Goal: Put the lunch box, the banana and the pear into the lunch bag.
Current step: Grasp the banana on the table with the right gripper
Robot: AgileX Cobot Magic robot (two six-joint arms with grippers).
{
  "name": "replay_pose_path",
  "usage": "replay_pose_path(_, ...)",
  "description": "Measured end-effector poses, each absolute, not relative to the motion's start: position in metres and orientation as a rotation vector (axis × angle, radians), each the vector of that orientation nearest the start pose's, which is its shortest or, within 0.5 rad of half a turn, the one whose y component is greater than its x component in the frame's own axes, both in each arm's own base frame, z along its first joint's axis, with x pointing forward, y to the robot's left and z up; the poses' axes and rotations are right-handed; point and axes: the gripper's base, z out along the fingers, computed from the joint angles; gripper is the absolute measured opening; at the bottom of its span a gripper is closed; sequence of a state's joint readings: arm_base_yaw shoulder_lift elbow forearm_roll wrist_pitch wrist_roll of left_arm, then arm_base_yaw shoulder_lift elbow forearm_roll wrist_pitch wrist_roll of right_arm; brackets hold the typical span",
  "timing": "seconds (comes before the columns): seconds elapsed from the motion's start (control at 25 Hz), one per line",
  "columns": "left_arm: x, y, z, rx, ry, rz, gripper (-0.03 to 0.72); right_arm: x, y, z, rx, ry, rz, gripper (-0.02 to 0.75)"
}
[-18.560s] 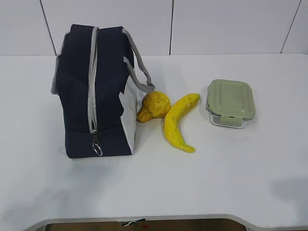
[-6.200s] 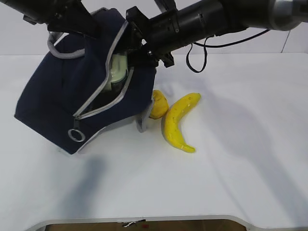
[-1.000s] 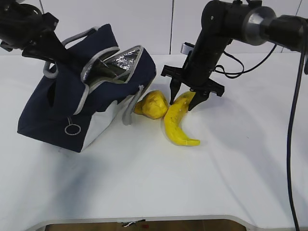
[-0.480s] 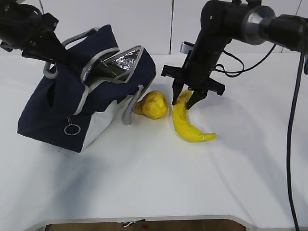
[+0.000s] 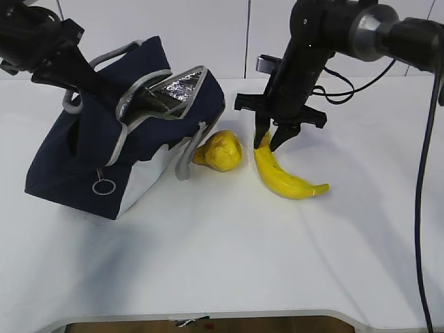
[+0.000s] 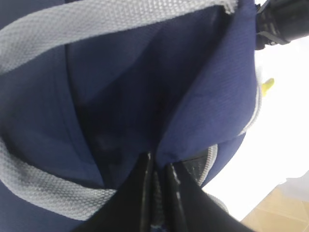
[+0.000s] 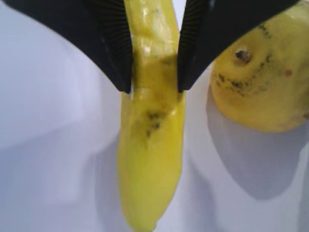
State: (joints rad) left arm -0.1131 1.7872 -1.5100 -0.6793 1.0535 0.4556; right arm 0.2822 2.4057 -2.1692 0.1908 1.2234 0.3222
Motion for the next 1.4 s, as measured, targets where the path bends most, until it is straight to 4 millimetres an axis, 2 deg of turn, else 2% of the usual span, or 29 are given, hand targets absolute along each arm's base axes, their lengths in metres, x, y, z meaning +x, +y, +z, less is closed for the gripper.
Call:
replay_pose_path(0.16, 0.3729, -0.0925, 0.2957, 0.421, 2.582, -0.788, 0.022, 0.4805, 0.1550, 0.1809, 0.096, 2.981, 0.333, 0.300)
replay_pose_path(0.36, 0.3728, -0.0925, 0.2957, 0.421, 2.583, -0.788, 0.022, 0.4808, 0.1539, 0.1807, 0.084, 2.979, 0.314, 0.472)
replay_pose_path(0.48, 0.3728, -0.0925, 0.2957, 0.421, 2.583, -0.788, 0.022, 0.4807, 0.1542, 0.1808, 0.085, 2.979, 0.319, 0.509)
replay_pose_path(1.4, 0.3726, -0.0925, 0.2956, 0.423, 2.585, -0.789, 0.022, 0.4822, 0.1540, 0.1790, 0.082, 2.979, 0.308, 0.517)
